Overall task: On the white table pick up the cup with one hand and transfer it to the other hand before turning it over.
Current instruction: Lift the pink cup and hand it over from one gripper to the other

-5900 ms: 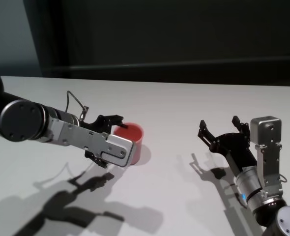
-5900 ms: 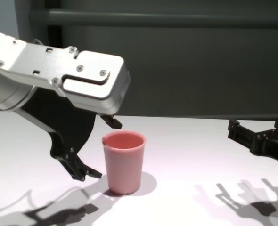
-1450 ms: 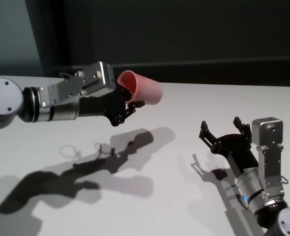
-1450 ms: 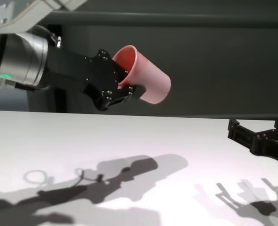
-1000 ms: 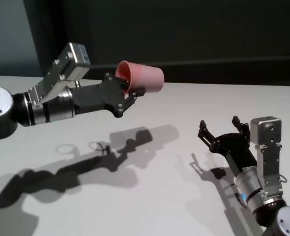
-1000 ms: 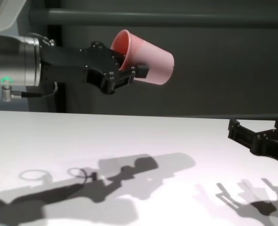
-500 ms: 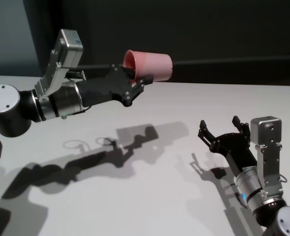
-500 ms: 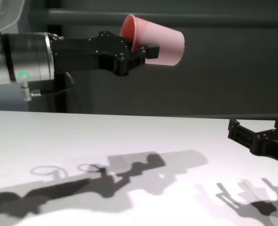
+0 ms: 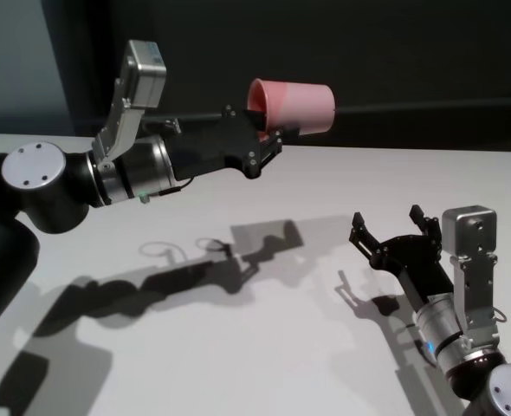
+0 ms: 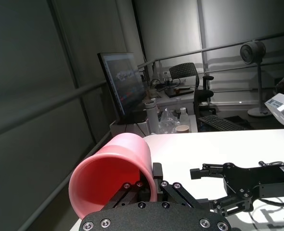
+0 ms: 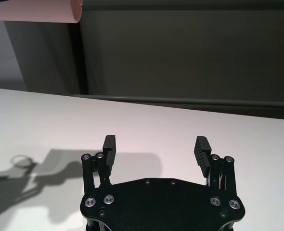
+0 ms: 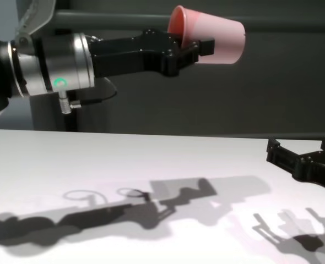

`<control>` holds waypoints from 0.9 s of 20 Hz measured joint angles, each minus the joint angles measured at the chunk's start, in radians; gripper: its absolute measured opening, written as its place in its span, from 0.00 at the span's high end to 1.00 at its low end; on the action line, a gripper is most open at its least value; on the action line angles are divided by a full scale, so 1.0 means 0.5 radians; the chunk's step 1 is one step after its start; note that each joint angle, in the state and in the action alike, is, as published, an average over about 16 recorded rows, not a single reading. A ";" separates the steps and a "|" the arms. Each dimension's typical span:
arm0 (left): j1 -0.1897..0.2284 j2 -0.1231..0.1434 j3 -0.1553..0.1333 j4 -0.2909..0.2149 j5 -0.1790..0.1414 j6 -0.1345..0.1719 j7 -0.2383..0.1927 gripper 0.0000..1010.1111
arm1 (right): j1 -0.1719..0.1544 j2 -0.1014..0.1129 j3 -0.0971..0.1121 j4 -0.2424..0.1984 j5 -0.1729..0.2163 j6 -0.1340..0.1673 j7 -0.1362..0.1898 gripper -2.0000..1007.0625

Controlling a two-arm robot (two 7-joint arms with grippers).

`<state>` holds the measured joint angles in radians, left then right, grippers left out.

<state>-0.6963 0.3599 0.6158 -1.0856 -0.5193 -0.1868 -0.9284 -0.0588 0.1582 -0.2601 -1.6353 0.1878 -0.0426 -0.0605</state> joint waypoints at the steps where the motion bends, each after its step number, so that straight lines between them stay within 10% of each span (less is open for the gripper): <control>1: -0.008 -0.013 0.004 0.015 -0.011 -0.004 -0.008 0.95 | 0.000 0.000 0.000 0.000 0.000 0.000 0.000 0.01; 18: -0.078 -0.176 0.008 0.195 -0.198 -0.021 -0.104 0.95 | 0.000 0.000 0.000 0.000 0.000 0.000 0.000 0.01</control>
<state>-0.7354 0.2721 0.6196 -0.9881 -0.6182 -0.1973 -0.9805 -0.0588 0.1582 -0.2601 -1.6353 0.1878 -0.0426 -0.0605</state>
